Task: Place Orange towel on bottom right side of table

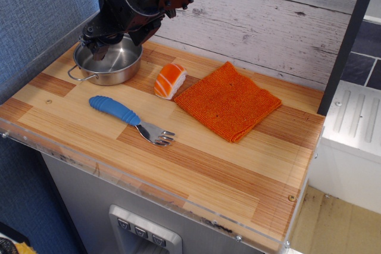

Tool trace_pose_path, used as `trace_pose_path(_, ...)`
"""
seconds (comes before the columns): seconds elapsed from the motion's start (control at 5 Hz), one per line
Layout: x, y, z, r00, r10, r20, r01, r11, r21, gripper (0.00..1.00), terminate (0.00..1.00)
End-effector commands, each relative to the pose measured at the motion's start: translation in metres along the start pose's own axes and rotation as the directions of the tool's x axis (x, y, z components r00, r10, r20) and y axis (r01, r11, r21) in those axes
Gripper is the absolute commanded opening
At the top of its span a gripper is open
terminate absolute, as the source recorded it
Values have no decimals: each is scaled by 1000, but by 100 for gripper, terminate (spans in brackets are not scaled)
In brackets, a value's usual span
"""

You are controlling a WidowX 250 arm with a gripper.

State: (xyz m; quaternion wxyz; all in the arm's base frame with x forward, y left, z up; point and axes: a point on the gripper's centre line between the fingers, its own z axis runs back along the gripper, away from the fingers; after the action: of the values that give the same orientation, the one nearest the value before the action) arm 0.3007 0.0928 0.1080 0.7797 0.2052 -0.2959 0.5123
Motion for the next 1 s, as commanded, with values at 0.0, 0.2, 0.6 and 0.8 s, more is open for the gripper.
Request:
trace_pose_path(0.0,0,0,0,1000,0,0,0,1000,0,100,0)
trace_pose_path(0.2,-10,-27,10,1000,-9,-29,7,998,-55,100,0)
trace_pose_path(0.6,-30,-62,23,984,17,-180,-35,995,-97,100,0)
trace_pose_path(0.8,-42,-74,27,947,38,-318,-84,987,-134,100,0)
